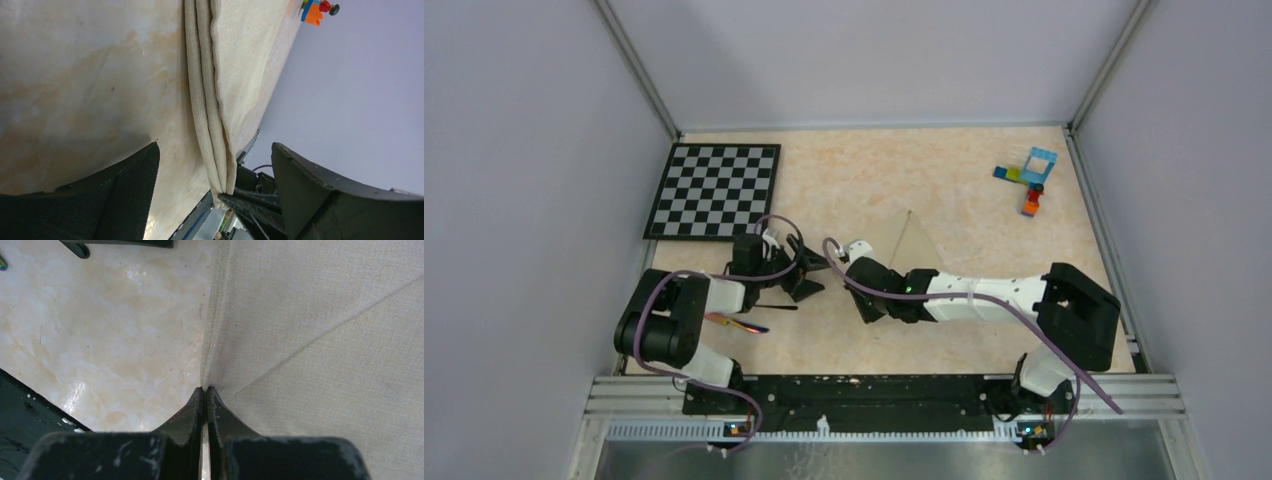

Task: Fold the napkin into a case and place the utensils inside
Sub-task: Pick up the upper triangle-folded napkin from the center of the board.

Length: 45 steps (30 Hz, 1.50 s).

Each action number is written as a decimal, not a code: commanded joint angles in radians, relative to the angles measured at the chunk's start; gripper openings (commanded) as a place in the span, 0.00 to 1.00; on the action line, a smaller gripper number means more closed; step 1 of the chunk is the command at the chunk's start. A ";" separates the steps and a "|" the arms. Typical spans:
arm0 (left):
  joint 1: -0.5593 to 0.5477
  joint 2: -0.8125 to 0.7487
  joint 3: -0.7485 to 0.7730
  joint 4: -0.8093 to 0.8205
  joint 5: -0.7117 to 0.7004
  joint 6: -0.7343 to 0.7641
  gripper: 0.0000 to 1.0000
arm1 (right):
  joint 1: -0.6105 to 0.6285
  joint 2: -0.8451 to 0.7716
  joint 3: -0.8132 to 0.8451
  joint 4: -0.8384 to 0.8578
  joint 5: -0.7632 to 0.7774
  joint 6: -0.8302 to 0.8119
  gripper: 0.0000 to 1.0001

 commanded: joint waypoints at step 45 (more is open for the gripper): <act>-0.062 0.251 0.171 0.132 -0.098 0.024 0.00 | 0.092 0.119 0.033 0.088 0.080 -0.041 0.39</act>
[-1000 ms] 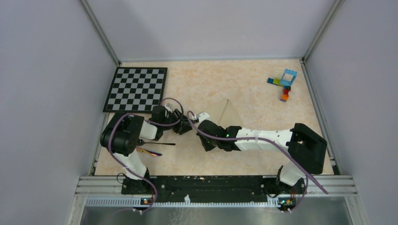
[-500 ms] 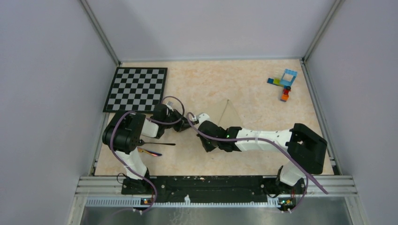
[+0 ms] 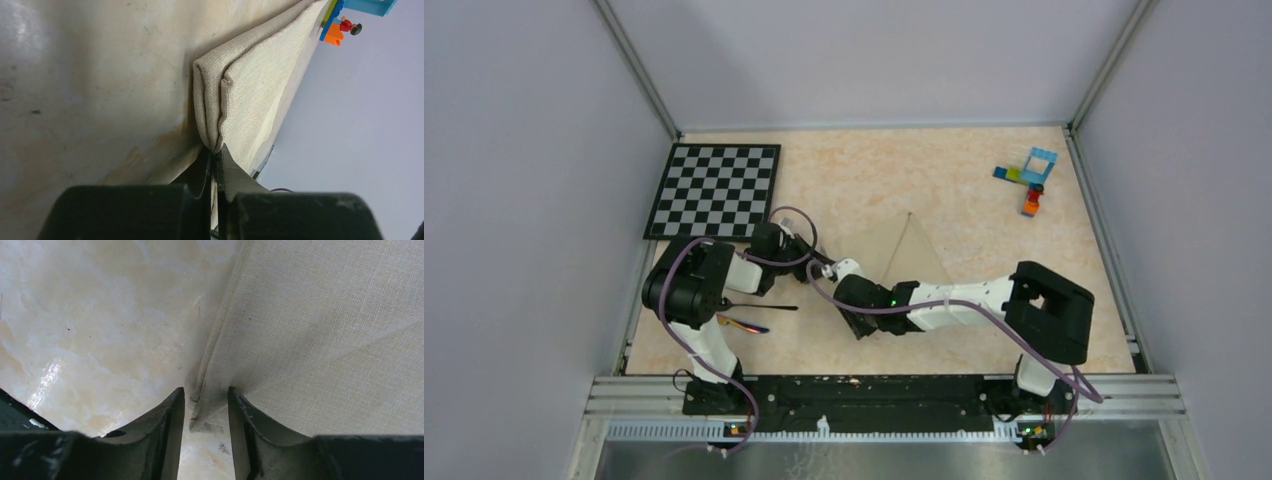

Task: Fold the napkin into a case and place the utensils inside
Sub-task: Pick up the upper triangle-folded napkin from the center of the board, then turn over the upper triangle folded napkin at the center of the board.

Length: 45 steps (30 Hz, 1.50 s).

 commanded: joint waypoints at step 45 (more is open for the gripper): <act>-0.021 -0.308 0.158 -0.430 -0.121 0.008 0.00 | 0.083 -0.163 0.071 -0.075 0.179 -0.010 0.00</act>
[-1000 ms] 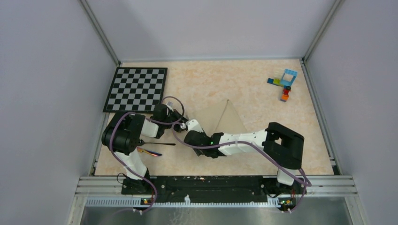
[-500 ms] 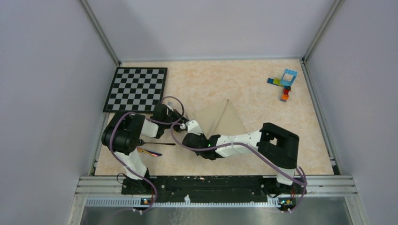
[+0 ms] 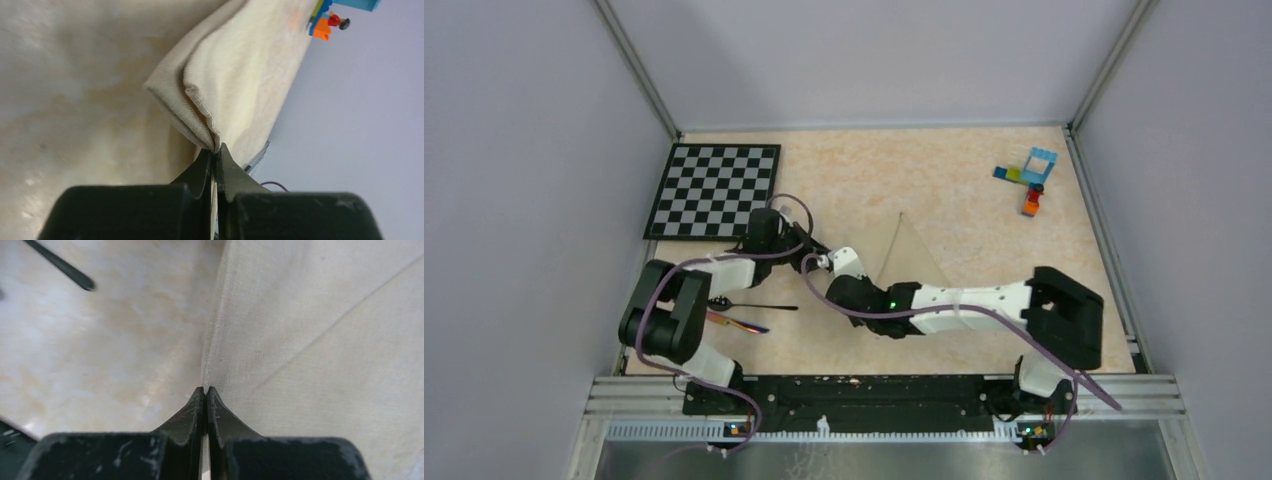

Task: Fold the napkin into a case and place the utensils inside
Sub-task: Turn over the upper triangle folded napkin at the center of the board.

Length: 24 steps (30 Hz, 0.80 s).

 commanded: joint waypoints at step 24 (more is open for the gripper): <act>-0.210 -0.423 0.648 -1.146 -0.954 0.096 0.00 | -0.137 -0.123 -0.463 1.432 -1.144 0.641 0.00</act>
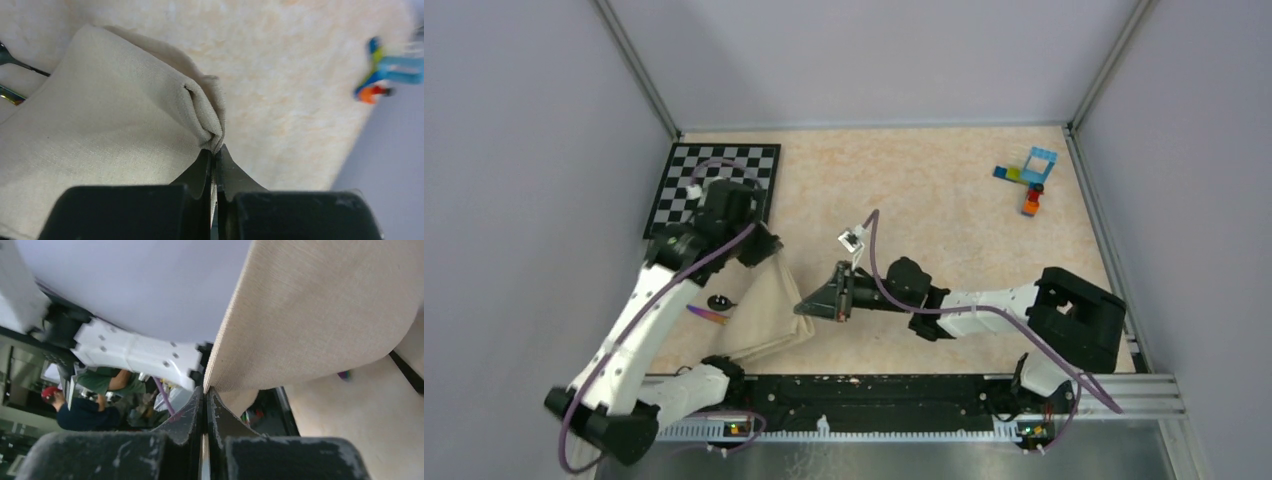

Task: Fold the napkin into a case and place the utensils inside
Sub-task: Turn over the upper triangle folded napkin at the center of the board.

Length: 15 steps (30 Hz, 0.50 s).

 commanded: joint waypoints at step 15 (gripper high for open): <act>-0.398 1.067 0.481 0.272 -0.393 0.070 0.00 | -0.460 0.150 -0.653 0.151 -0.435 -0.075 0.00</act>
